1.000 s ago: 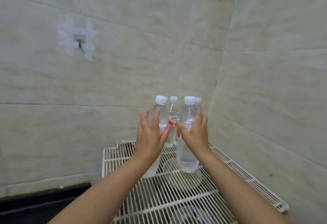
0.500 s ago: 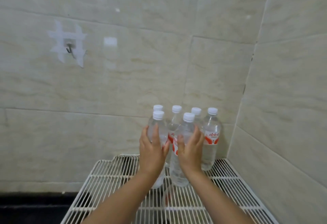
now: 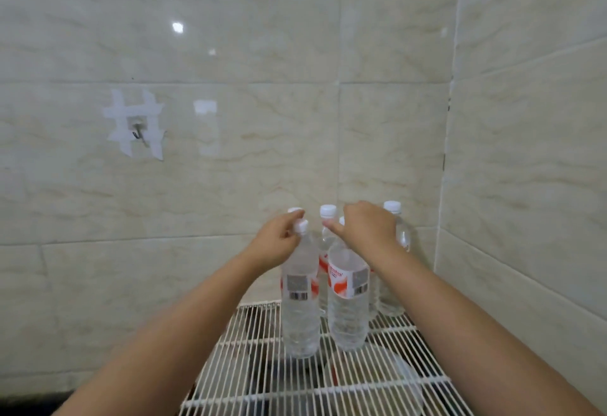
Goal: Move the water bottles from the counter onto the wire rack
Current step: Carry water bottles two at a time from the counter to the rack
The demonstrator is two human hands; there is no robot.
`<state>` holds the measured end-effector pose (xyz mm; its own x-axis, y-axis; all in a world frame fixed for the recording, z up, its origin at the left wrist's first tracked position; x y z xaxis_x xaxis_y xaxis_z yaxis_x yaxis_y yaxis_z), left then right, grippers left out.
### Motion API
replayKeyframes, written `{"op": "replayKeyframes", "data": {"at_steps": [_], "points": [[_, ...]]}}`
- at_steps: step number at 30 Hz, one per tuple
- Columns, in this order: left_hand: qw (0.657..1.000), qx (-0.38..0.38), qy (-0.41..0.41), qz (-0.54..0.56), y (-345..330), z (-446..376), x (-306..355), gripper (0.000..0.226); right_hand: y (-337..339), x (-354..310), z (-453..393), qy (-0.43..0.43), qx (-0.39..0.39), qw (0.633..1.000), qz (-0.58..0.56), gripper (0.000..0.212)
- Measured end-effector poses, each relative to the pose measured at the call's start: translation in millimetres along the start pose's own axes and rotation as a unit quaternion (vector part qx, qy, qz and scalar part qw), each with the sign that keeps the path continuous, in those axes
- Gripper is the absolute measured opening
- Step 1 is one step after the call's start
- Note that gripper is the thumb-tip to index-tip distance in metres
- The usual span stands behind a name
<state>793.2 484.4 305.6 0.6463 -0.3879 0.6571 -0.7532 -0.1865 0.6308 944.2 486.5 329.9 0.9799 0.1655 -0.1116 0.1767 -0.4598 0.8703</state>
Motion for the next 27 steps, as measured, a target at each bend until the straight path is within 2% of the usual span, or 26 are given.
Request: {"op": "replayKeyframes", "data": {"at_steps": [2,5,11,15,18,21,24,27], "points": [[0.999,-0.041,-0.003,-0.009,3,0,4,0.044,4,-3,-5,0.004,-0.037,0.999,0.023,0.038],[0.999,-0.050,-0.013,-0.016,5,2,3,0.044,8,1,-5,-0.009,-0.045,0.999,-0.007,0.028],[0.999,0.003,0.014,-0.037,5,-1,5,0.047,10,-3,-1,0.004,-0.067,0.997,-0.043,0.034],[0.989,0.056,0.055,-0.128,4,-6,14,0.040,19,-1,2,0.045,-0.111,0.990,-0.074,0.033],[0.988,0.044,0.056,-0.138,6,-8,19,0.037,27,4,4,0.082,-0.139,0.983,-0.090,0.033],[0.993,0.003,0.016,-0.119,12,-9,15,0.039,30,7,8,0.105,-0.153,0.978,-0.092,0.036],[0.997,-0.020,0.016,-0.079,19,-6,9,0.049,29,9,11,0.108,-0.142,0.978,-0.105,0.035],[0.994,-0.022,0.015,-0.106,17,-3,10,0.052,23,5,13,0.083,-0.122,0.987,-0.064,0.040]]}}
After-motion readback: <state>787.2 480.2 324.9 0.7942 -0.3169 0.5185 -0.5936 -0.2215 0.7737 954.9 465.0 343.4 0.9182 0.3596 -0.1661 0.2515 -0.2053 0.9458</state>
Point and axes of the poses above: each hand's wrist, its own z-axis away from the middle knuckle, its own y-axis out of the back of the hand, x = y × z, the point moved 1 cm from there along -z, towards the middle knuckle, and after that the axes turned 3 degrees about y, right-handed, at the moved point
